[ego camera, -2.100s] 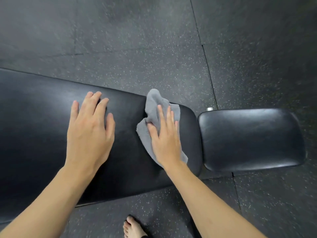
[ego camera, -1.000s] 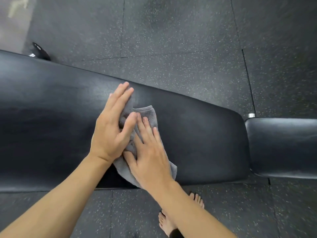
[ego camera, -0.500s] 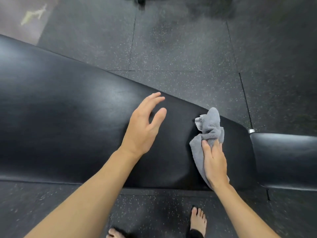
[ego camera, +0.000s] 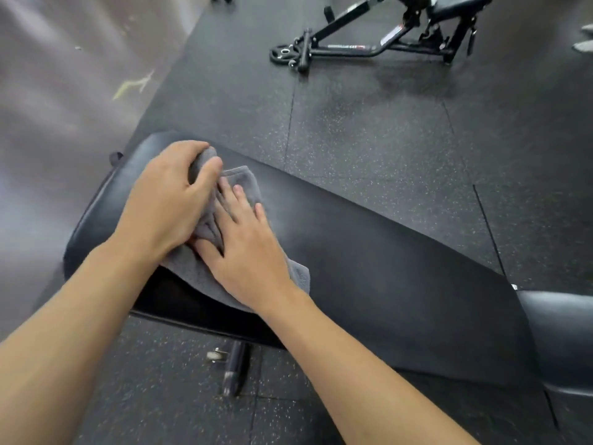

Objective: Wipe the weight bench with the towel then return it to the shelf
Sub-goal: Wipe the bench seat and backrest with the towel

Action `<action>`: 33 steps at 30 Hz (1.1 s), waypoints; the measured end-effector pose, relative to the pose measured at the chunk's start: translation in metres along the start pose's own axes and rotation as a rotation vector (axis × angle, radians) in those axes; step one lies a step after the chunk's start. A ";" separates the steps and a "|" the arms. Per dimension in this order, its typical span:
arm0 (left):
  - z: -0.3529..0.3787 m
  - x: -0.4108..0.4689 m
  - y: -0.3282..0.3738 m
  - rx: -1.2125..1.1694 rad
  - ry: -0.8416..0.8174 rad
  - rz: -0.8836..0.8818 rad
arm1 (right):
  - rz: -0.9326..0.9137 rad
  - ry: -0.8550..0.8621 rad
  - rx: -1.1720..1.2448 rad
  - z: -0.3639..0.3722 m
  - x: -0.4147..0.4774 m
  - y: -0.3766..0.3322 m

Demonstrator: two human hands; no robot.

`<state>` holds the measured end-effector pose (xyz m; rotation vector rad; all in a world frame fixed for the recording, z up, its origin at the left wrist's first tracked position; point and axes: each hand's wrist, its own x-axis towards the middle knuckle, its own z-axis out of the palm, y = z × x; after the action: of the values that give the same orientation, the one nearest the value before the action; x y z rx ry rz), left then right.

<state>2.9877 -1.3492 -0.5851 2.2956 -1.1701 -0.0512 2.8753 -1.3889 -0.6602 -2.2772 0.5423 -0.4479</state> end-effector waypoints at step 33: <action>-0.057 -0.047 -0.058 -0.942 0.743 -0.401 | -0.097 -0.194 -0.452 0.016 0.142 -0.114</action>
<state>3.0170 -1.2604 -0.5760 1.4338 -0.1883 0.0824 3.0316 -1.3790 -0.5657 -2.7513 0.4706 -0.1545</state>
